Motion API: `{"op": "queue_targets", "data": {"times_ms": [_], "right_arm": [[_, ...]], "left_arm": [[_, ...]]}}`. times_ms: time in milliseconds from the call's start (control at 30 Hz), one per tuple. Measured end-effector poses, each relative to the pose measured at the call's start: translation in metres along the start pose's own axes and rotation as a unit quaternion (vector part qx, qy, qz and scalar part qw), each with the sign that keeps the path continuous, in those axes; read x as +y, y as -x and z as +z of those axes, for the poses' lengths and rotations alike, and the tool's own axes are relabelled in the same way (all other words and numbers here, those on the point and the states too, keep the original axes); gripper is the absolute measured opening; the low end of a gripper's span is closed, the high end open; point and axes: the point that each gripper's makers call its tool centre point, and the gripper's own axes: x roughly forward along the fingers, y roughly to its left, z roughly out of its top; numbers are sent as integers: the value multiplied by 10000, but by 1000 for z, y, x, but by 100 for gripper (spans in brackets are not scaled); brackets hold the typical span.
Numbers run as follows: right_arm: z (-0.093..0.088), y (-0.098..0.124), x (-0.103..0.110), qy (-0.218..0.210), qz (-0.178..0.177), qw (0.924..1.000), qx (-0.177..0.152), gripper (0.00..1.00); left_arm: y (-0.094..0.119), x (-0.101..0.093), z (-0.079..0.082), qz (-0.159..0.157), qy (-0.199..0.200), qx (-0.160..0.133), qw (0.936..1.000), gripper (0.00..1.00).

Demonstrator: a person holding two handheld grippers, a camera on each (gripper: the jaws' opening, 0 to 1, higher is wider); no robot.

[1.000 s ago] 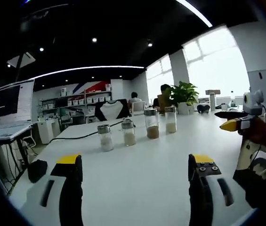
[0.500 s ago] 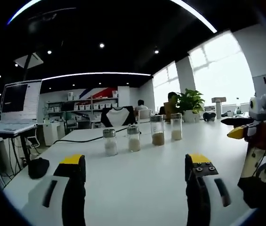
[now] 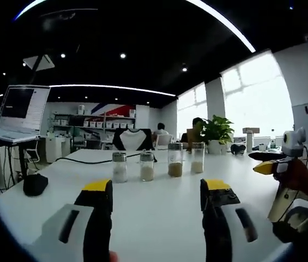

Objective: Rotate the seasoning bottle until the label or dispensing opening points toward the visible target arrow and the bottle remains upright within the marked orientation range

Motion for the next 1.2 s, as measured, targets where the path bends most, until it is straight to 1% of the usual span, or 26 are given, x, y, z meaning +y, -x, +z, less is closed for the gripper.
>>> {"op": "queue_targets", "data": {"times_ms": [33, 67, 100, 133, 167, 233, 267, 333, 433, 500, 533, 567, 600, 633, 700, 767, 833, 867, 933, 1000, 1067, 1100, 1200], "right_arm": [[0, 0, 0, -2, 6, 10000, 3, 93], [0, -1, 1, 2, 18, 10000, 3, 93], [-1, -1, 1, 5, 30, 10000, 3, 93], [-1, -2, 2, 10, 40, 10000, 4, 93], [-1, -3, 2, 5, 58, 10000, 4, 93], [-1, -3, 2, -1, 68, 10000, 0, 93], [-1, -4, 3, -12, 80, 10000, -11, 93], [-1, -4, 4, -12, 98, 10000, -12, 93], [-1, -4, 4, -3, 108, 9999, -17, 93], [-1, -4, 3, -1, 108, 9999, -14, 93], [-1, -4, 3, 3, 105, 9999, -13, 93], [-1, -3, 3, 6, 109, 9999, -11, 93], [-1, -3, 3, 13, 118, 9999, -6, 93], [-1, -3, 3, 24, 119, 9999, 2, 93], [0, -2, 3, 64, 108, 9999, 20, 93], [1, -1, 2, 75, 101, 9999, 17, 93], [2, -1, 1, 83, 90, 9999, 13, 94], [2, -1, 1, 81, 88, 9999, 18, 94], [-1, -1, 0, 96, 92, 9999, 70, 94], [-2, -1, -1, 119, 88, 9999, 81, 94], [-3, -1, -1, 120, 96, 9998, 101, 94], [-3, -1, -2, 121, 92, 9998, 108, 94], [-5, -1, -3, 106, 86, 9998, 133, 94]], "left_arm": [[1, 0, 1, 5, 105, -24, 9999, 61], [3, 2, 4, 15, 91, -72, 9999, 52], [6, 3, 6, 24, 76, -121, 9999, 47], [8, 5, 8, 58, 28, -160, 9999, 44], [9, 6, 9, 92, -8, -167, 9998, 44], [8, 7, 9, 97, -24, -153, 9998, 47], [7, 10, 7, 97, 52, -87, 9999, 49], [7, 10, 6, 95, 82, -81, 9999, 51], [7, 9, 6, 76, 93, -92, 9999, 56], [2, 5, 4, -62, 79, -46, 9999, 65], [-1, 5, 1, -74, 73, 20, 9999, 72], [-6, 5, -5, -143, 93, 182, 9997, 82], [-8, 4, -11, -195, 141, 334, 9992, 88], [-11, 5, -14, -204, 172, 399, 9988, 90], [-15, 6, -14, -228, 150, 362, 9990, 91], [-22, 5, -15, -287, 100, 429, 9986, 96], [-30, 7, -19, -330, 43, 558, 9979, 100], [-34, 8, -20, -371, 15, 591, 9976, 99], [-39, 10, -15, -395, 38, 506, 9979, 99], [-44, 12, -13, -416, 20, 488, 9979, 100], [-51, 15, -14, -404, -151, 573, 9974, 100], [-54, 18, -14, -393, -211, 548, 9975, 100], [-63, 23, -14, -375, -227, 555, 9975, 100]]}}
